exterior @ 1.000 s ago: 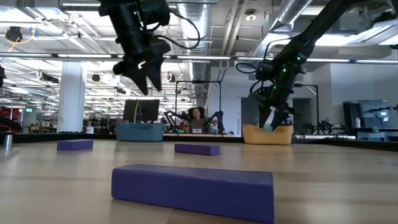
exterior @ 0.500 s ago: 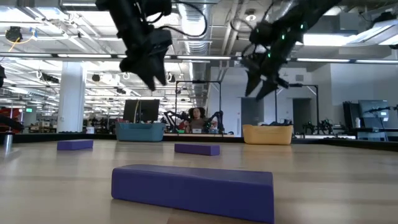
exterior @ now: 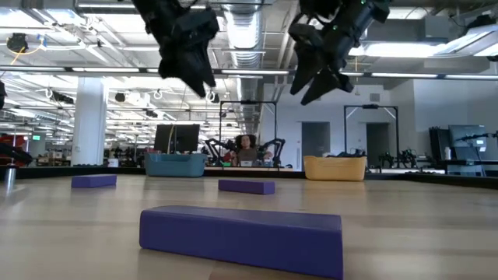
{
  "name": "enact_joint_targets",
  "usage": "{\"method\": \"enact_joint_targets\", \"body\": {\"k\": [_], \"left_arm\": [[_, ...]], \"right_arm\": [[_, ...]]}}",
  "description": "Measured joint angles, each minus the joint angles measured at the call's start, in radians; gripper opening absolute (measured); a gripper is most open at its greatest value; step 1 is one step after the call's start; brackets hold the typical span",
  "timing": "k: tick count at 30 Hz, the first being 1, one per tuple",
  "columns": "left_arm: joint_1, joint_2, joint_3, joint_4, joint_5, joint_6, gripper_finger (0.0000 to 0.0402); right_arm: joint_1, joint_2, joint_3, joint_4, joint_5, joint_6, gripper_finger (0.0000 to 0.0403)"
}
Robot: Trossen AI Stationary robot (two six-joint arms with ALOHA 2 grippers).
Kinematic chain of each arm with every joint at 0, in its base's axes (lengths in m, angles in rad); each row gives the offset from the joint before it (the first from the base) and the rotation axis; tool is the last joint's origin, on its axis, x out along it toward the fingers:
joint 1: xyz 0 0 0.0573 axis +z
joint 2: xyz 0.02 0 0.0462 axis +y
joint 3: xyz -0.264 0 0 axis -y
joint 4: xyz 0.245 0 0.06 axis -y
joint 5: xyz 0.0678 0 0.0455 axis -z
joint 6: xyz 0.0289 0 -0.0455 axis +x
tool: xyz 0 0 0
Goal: Sort & place blocks by color
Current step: Put the top right blue block into the blue bin
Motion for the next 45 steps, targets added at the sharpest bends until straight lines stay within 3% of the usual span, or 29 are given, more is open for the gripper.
{"method": "enact_joint_targets", "body": {"k": [12,20,27,30,38,45], "left_arm": [[-0.043,-0.140,0.000,0.022,-0.156,0.100,0.0271],[-0.067,-0.154,-0.075,0.049,-0.108,0.195,0.0271],[-0.079,-0.164,-0.248,0.087,-0.010,0.061,0.0263],[-0.093,-0.164,-0.287,0.083,0.061,0.040,0.0253],[-0.137,-0.163,-0.297,0.098,0.059,0.021,0.0233],[-0.148,-0.163,-0.297,0.106,0.043,0.124,0.0231]], "right_arm": [[0.291,0.070,-0.001,0.114,0.062,-0.058,0.0186],[0.419,0.184,0.001,0.142,0.040,-0.086,0.0191],[0.525,0.334,-0.001,0.191,0.128,-0.092,0.0177],[0.536,0.389,-0.001,0.278,0.151,-0.093,0.0176],[0.499,0.495,0.028,0.341,0.271,-0.029,0.0216],[0.467,0.528,0.024,0.383,0.199,-0.046,0.0248]]}}
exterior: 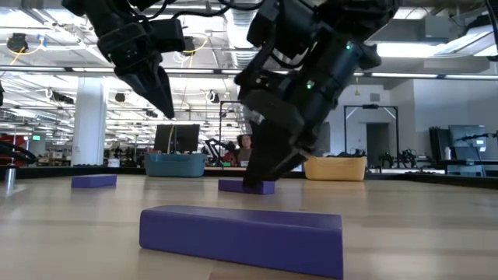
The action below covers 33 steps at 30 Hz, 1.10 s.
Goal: Sort & place blocks by color
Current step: Put the top right blue block into the blue bin
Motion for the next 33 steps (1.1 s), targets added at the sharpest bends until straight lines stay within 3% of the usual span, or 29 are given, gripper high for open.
{"method": "enact_joint_targets", "body": {"k": [6,13,16,18,23,27,31,33], "left_arm": [[0.002,0.000,0.000,0.018,-0.059,0.092,0.0231],[0.002,0.001,0.000,0.057,-0.100,0.127,0.0231],[0.006,0.001,0.001,0.134,-0.170,-0.009,0.0235],[0.023,0.001,0.001,0.184,-0.131,-0.035,0.0243],[0.057,0.001,0.001,0.316,0.004,-0.008,0.0276],[0.085,0.001,0.001,0.402,0.014,0.017,0.0303],[0.125,0.001,0.001,0.457,-0.016,0.029,0.0317],[0.142,0.001,0.001,0.490,0.022,0.072,0.0317]], "right_arm": [[-0.006,0.040,0.007,-0.009,-0.023,0.021,0.0211],[-0.008,-0.005,0.001,-0.037,-0.024,0.060,0.0084],[-0.019,-0.060,-0.005,-0.060,-0.033,0.063,0.0082],[-0.029,-0.112,-0.002,-0.062,-0.025,0.051,0.0082],[-0.046,-0.231,0.000,-0.058,0.039,0.017,0.0082],[-0.061,-0.331,0.001,-0.058,0.107,-0.013,0.0086],[-0.078,-0.386,0.001,-0.075,0.115,-0.110,0.0088],[-0.085,-0.398,0.001,-0.081,0.117,-0.160,0.0089]]}}
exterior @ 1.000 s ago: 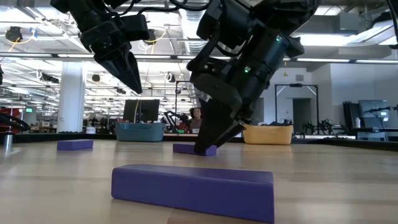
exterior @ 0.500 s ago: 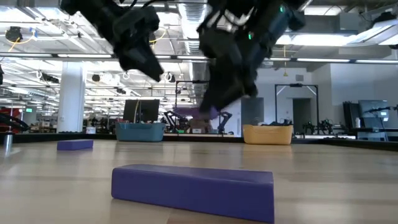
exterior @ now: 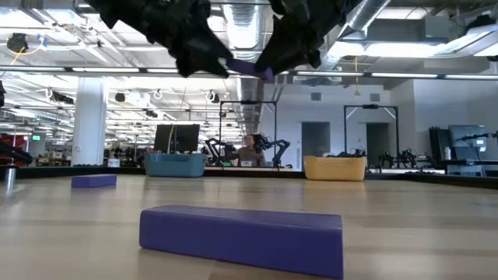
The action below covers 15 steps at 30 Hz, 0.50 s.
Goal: Sort & place blocks by color
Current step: Put the top right blue block into the blue bin
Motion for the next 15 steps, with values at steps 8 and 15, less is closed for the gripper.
{"method": "enact_joint_targets", "body": {"k": [8,15], "left_arm": [[0.013,0.000,0.000,0.089,0.304,0.208,0.0289],[0.033,0.000,0.000,0.086,0.303,0.218,0.0241]], "right_arm": [[0.001,-0.001,0.000,0.043,-0.040,-0.146,0.0090],[0.009,0.000,0.000,0.080,-0.053,-0.149,0.0090]]}}
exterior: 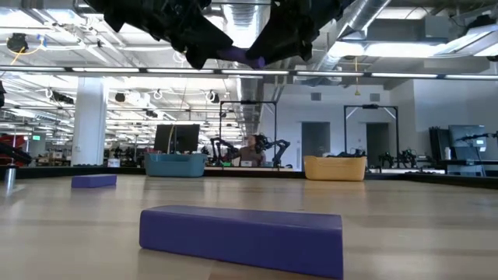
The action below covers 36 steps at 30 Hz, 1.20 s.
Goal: Sort & place blocks by color
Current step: Put the top right blue block into the blue bin
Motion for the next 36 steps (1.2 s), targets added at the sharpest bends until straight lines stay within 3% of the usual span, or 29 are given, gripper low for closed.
{"method": "enact_joint_targets", "body": {"k": [6,17,20,23,27,30,33,36], "left_arm": [[0.022,0.000,0.000,-0.001,0.005,-0.001,0.0189],[0.067,-0.003,0.000,-0.026,0.114,0.000,0.0081],[0.088,-0.003,0.000,-0.027,0.109,-0.012,0.0078],[0.139,-0.003,0.003,-0.043,0.030,-0.063,0.0080],[0.271,0.002,0.000,-0.141,-0.246,-0.133,0.0099],[0.380,-0.003,0.002,-0.218,-0.374,-0.222,0.0099],[0.503,0.005,0.000,-0.295,-0.402,-0.252,0.0092],[0.591,0.029,0.000,-0.311,-0.341,-0.254,0.0088]], "right_arm": [[-0.001,0.000,0.000,0.007,-0.002,-0.024,0.0091],[-0.011,0.000,-0.001,0.042,-0.007,-0.053,0.0094],[-0.024,0.000,-0.001,0.042,-0.006,-0.037,0.0107],[-0.055,0.002,-0.001,0.038,0.039,-0.006,0.0141],[-0.104,-0.003,0.003,0.022,0.097,0.104,0.0199],[-0.154,0.000,0.002,-0.002,0.082,0.212,0.0229],[-0.201,0.003,0.002,0.001,0.075,0.274,0.0240],[-0.225,0.006,0.002,-0.004,0.040,0.318,0.0239]]}}
